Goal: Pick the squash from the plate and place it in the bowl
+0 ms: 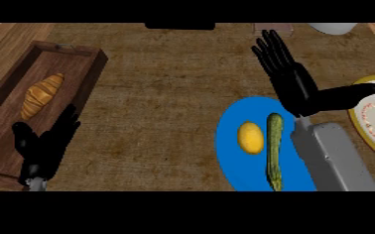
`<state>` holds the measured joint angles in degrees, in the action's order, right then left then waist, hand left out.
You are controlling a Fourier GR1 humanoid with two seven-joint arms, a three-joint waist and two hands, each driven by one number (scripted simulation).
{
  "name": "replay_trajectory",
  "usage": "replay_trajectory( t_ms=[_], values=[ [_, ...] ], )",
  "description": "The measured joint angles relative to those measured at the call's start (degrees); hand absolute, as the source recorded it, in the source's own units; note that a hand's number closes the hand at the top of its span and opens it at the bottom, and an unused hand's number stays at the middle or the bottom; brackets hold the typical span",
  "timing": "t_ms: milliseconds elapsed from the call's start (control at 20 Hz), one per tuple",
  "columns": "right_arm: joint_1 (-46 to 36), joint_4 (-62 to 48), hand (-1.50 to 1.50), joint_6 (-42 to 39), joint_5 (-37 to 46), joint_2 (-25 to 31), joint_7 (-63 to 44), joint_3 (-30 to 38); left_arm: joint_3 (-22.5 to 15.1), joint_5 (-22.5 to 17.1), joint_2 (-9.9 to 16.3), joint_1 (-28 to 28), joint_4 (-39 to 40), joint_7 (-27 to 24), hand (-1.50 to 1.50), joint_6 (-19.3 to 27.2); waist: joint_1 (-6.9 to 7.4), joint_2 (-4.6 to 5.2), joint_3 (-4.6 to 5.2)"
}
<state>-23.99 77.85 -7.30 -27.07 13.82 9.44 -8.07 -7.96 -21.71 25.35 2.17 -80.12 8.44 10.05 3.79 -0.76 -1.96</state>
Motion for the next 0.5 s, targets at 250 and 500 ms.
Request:
replay_trajectory(
  t_ms=[250,500],
  values=[
    [0.0,5.7,1.5,2.6,6.1,6.2,0.1,1.0,2.7,3.2,2.5,-2.4,-3.2,-2.7,0.0,3.2,-3.77,-0.2,1.44],
    [4.8,3.5,-1.5,8.5,20.7,20.1,-7.0,1.4,4.8,5.0,4.7,-4.1,-4.9,-4.8,0.0,4.8,-8.6,-0.89,2.65]
  ],
)
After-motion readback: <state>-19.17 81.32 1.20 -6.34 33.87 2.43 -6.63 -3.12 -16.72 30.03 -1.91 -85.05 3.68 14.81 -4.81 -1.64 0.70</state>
